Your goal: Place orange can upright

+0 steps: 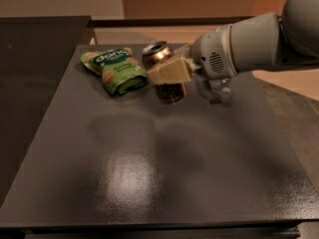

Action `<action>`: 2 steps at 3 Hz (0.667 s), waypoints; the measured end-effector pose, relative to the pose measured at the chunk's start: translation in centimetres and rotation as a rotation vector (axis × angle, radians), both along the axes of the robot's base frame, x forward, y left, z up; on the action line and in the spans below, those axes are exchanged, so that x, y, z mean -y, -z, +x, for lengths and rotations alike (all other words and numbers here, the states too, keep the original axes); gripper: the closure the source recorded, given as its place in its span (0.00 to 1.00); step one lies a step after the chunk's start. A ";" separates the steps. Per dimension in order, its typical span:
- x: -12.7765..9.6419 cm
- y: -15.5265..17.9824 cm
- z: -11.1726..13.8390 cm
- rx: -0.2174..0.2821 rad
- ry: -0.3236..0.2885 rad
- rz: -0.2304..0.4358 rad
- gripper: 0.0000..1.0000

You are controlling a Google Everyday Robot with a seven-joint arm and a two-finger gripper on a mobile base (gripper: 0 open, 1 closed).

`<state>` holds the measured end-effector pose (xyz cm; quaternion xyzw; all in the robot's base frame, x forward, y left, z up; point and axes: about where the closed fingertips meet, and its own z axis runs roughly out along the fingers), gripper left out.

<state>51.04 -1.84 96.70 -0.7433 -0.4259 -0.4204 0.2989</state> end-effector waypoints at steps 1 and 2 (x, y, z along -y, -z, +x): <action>-0.1 -0.3 -0.1 0.018 -0.005 0.008 1.00; -0.7 0.0 -0.6 0.059 -0.034 0.053 1.00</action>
Offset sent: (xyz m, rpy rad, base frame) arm -0.0156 0.0125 -0.0057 0.1365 -0.1431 0.0826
